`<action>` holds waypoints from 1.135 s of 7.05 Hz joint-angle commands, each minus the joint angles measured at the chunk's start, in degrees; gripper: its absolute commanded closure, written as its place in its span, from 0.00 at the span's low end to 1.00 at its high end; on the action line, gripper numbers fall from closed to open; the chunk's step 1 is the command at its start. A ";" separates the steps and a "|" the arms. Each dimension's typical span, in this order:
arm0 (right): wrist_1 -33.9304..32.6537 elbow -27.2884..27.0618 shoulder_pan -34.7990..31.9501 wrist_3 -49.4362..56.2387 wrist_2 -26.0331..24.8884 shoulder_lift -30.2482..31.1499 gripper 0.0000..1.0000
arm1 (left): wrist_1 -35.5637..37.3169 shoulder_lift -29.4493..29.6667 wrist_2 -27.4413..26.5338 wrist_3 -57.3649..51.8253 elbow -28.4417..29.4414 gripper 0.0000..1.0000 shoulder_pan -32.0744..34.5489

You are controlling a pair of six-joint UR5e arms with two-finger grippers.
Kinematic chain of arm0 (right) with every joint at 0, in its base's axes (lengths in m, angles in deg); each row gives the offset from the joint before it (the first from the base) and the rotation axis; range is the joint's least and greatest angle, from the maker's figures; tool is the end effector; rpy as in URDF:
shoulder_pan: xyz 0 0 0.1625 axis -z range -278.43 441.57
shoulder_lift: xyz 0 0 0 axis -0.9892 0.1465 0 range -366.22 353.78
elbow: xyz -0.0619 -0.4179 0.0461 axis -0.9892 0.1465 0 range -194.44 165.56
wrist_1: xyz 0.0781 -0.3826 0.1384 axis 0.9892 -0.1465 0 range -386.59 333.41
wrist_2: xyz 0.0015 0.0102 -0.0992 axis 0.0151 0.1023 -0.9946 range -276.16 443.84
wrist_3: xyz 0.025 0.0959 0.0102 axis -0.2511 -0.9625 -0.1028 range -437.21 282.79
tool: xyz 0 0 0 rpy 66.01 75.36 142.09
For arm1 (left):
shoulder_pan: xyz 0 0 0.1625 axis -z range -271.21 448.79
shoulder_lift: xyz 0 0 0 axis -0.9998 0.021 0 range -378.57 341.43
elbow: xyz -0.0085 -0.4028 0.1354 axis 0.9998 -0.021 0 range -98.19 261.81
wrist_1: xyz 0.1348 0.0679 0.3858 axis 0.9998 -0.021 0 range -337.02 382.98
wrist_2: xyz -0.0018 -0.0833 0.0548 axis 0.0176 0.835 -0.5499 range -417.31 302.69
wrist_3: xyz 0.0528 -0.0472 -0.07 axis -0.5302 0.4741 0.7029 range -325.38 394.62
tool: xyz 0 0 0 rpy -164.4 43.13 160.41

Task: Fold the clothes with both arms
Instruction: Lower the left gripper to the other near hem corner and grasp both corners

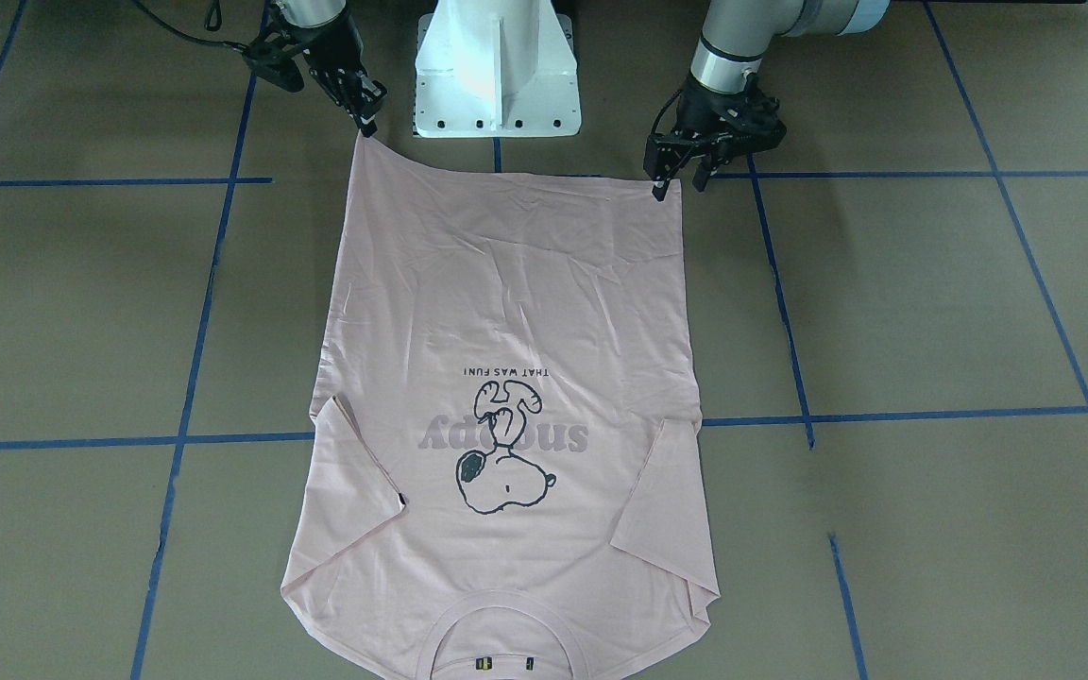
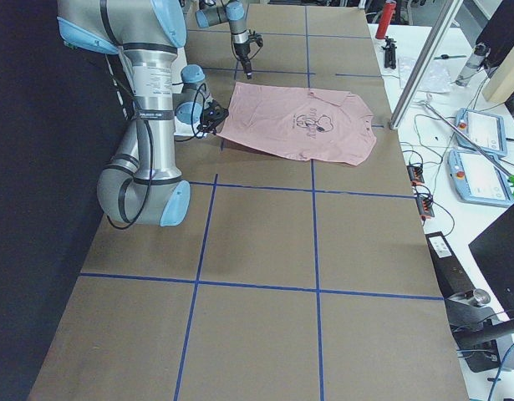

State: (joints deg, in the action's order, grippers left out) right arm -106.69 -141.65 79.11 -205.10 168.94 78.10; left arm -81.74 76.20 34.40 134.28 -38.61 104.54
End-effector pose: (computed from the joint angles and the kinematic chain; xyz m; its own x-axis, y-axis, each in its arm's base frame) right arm -0.4623 -0.1618 0.2990 0.4089 0.6299 0.6603 -0.4583 0.7674 -0.4484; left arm 0.4423 -0.2601 0.3478 0.5692 -0.3346 -0.7510 0.3496 0.9253 -0.1472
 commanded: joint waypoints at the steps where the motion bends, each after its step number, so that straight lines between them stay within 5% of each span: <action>1: 0.03 -0.05 0.62 0.01 -0.29 -0.21 1.00 | -0.04 -0.29 0.13 -0.07 2.38 0.30 -1.33; 8: 0.03 0.03 0.88 0.10 -0.20 -0.22 1.00 | -0.22 -0.02 4.44 -0.51 4.14 0.50 -3.78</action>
State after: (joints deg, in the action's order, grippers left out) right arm -106.66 -141.66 79.97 -205.08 168.71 77.85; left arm -81.93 76.18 38.44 133.86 -34.89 101.29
